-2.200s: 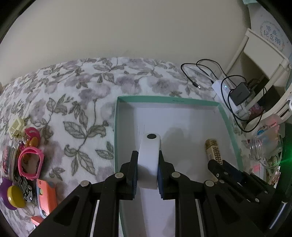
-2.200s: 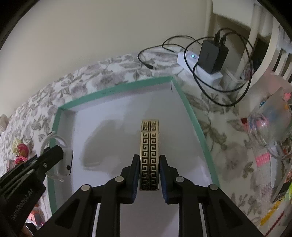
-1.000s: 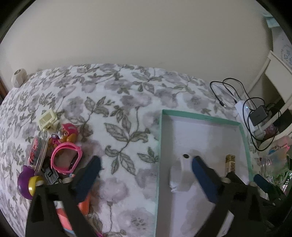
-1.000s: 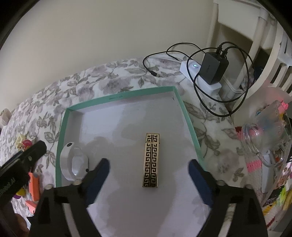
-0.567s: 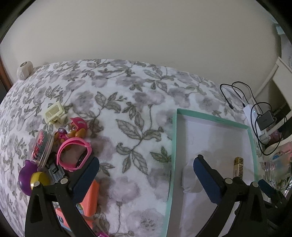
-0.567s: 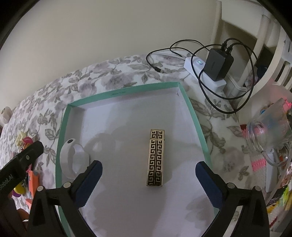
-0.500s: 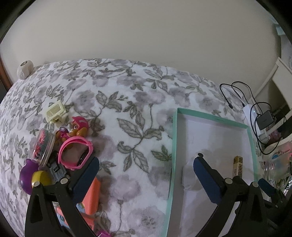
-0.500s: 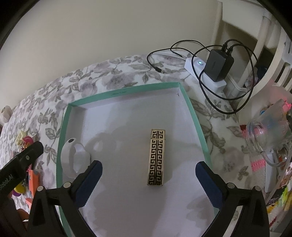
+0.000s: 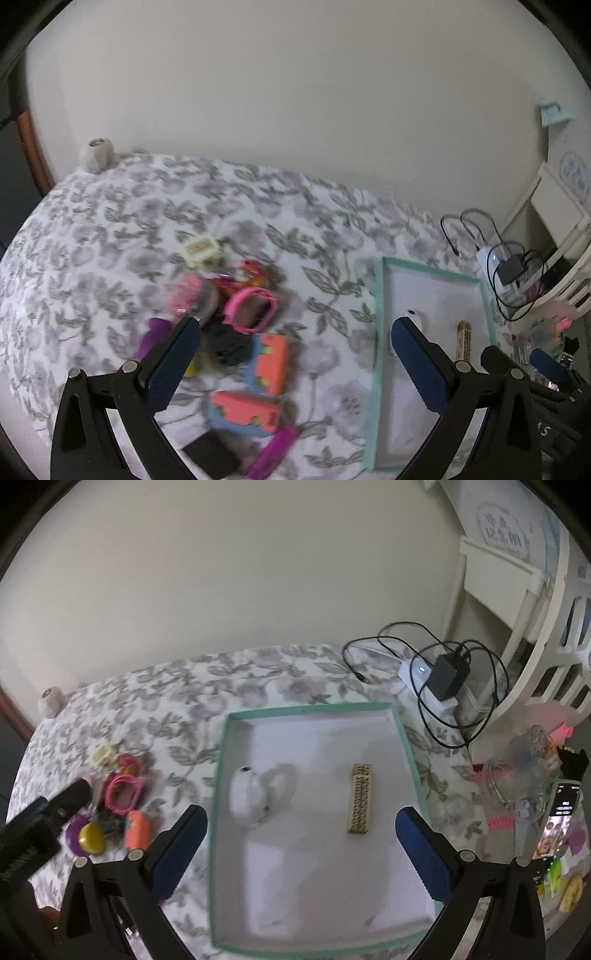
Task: Organize rigid objects
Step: 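Move both tools back toward the remaining objects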
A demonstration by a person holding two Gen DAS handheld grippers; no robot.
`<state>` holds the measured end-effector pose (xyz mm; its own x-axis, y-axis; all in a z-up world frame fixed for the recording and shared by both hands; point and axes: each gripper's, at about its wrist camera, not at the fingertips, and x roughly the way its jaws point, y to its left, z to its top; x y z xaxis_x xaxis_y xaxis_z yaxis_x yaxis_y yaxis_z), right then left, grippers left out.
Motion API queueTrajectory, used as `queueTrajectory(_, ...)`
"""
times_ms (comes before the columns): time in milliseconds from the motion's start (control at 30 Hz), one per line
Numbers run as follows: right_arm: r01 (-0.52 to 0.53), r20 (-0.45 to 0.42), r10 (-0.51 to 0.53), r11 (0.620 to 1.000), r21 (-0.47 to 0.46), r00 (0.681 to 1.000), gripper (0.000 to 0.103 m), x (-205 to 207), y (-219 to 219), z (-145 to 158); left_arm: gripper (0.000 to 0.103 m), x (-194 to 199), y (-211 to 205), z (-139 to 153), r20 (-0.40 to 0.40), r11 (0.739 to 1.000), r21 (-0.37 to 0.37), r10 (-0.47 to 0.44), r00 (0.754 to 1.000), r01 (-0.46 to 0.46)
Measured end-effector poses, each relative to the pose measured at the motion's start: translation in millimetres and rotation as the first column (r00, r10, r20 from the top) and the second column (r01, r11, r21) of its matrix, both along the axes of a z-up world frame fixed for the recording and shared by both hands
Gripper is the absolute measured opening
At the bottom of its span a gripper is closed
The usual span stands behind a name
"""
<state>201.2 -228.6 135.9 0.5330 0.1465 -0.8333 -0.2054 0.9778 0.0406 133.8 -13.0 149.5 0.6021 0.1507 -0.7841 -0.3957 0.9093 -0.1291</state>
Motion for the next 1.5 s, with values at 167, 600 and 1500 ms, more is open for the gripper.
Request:
queueTrajectory(167, -0.039, 0.018, 0.040, 0.999, -0.022, 0.999, 0.103, -30, 21, 10, 0.103, -35, 29, 5, -0.015, 1.000, 0.001, 0.030, 0.999, -0.030)
queueTrajectory(600, -0.183, -0.061, 0.179, 0.982, -0.055, 0.982, 0.103, -74, 92, -23, 0.103, -90, 95, -38, -0.161, 0.971, -0.094, 0.204, 0.966, -0.220)
queueTrajectory(1500, -0.252, -0.269, 0.202, 0.953, -0.167, 0.942, 0.103, -83, 138, -120, 0.103, -88, 102, -136, -0.429, 0.911, -0.270, 0.175, 0.886, -0.311)
